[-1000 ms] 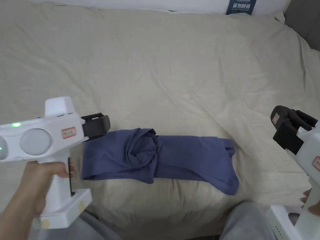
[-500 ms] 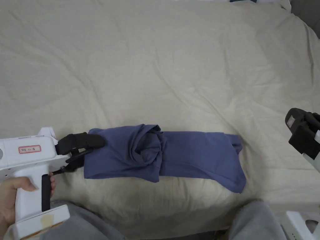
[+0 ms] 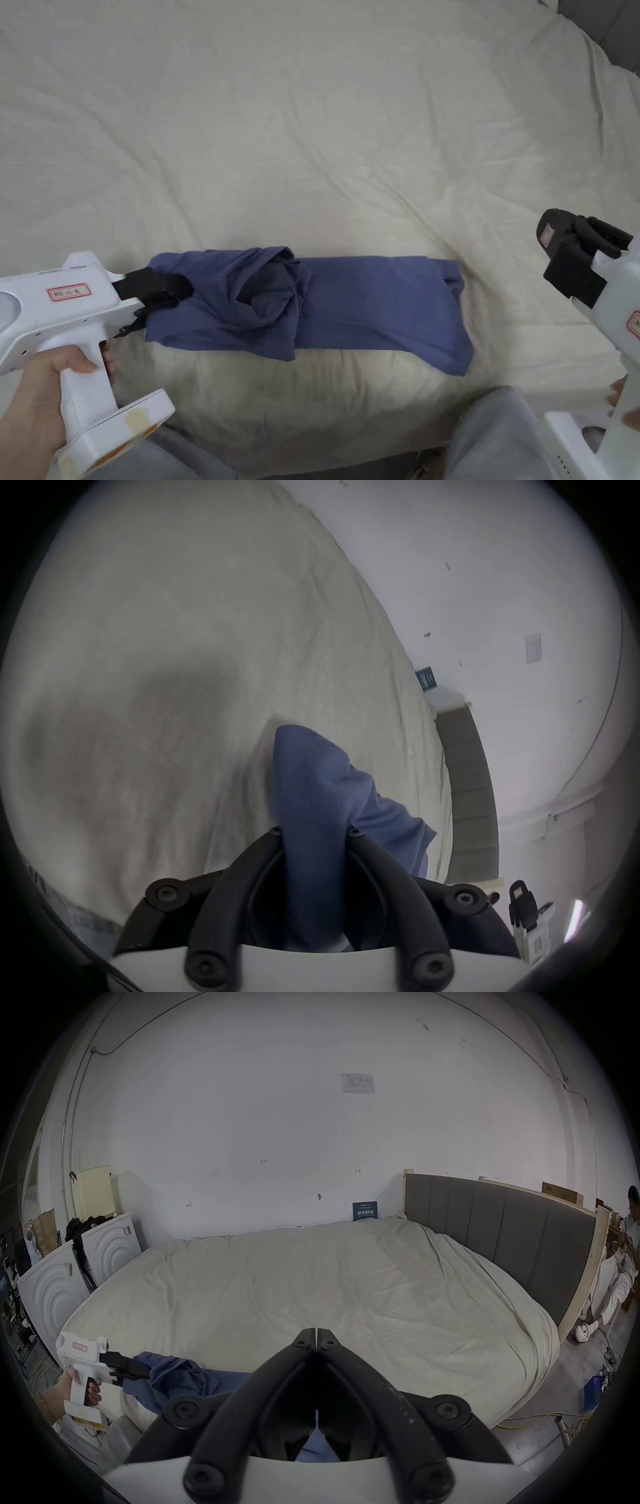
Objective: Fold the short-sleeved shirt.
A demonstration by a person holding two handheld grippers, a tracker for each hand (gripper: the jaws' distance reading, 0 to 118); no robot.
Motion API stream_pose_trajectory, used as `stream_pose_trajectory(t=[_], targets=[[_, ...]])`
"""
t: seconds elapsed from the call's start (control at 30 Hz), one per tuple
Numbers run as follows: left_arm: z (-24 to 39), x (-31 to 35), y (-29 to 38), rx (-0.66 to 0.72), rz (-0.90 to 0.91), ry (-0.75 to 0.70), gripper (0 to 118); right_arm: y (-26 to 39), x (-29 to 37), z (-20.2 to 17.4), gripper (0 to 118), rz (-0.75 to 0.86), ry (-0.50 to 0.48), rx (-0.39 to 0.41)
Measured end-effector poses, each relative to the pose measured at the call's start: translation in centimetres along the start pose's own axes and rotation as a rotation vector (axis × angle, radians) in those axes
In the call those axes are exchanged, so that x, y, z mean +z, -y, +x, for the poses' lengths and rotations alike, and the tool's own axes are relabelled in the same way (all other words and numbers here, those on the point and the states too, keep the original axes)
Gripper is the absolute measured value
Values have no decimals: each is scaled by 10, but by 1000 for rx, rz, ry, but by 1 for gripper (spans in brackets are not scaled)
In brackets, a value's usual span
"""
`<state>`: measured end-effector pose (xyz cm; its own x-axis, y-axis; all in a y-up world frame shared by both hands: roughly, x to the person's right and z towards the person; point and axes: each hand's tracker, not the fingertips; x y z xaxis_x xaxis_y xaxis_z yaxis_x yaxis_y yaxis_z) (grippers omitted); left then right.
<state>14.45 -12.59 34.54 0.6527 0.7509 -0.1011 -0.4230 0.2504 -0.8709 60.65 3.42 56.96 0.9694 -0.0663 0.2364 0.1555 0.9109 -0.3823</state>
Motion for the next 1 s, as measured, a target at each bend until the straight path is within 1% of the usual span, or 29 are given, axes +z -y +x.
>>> stream_pose_trajectory(t=[0.07,0.13,0.2,0.27,0.37,0.43,0.53,0.57,0.6,0.63,0.67,0.73,0.8,0.83,0.87,0.9,0.97,1.0], targets=[[2,17,-4,26,70,-73,19,0,-2,-1,2,9,-10,-1],[6,38,-9,-8,143,-192,19,-2,-3,-2,2,19,-22,-2],[20,61,-13,-116,212,-349,19,-3,-3,-3,2,26,-30,1],[40,75,-13,-196,248,-472,19,-3,-4,-3,2,28,-40,2],[89,87,-1,-374,290,-578,19,-3,-5,-3,2,31,-51,-5],[121,86,15,-477,304,-576,19,-2,-5,-3,2,37,-61,-19],[163,70,43,-581,268,-487,19,0,-2,-2,2,45,-66,-29],[175,59,54,-604,252,-462,19,1,-1,-1,2,47,-65,-33],[184,44,65,-650,226,-439,19,0,6,-9,2,51,-64,-38],[191,27,74,-696,195,-436,19,1,8,-8,2,53,-61,-43],[194,10,82,-709,155,-452,19,2,10,-6,2,54,-55,-48],[199,-24,97,-717,81,-423,19,5,15,3,2,57,-41,-58],[201,-64,109,-722,27,-430,20,7,21,12,2,60,-13,-76],[200,-78,112,-714,14,-420,22,8,23,15,2,61,-4,-82],[199,-92,116,-714,-17,-407,30,9,26,20,2,64,9,-90],[198,-104,119,-704,-46,-394,42,10,29,24,2,64,23,-95],[195,-120,124,-668,-90,-323,75,11,33,30,2,60,46,-103],[193,-123,123,-643,-105,-273,81,14,34,40,2,59,56,-112]])
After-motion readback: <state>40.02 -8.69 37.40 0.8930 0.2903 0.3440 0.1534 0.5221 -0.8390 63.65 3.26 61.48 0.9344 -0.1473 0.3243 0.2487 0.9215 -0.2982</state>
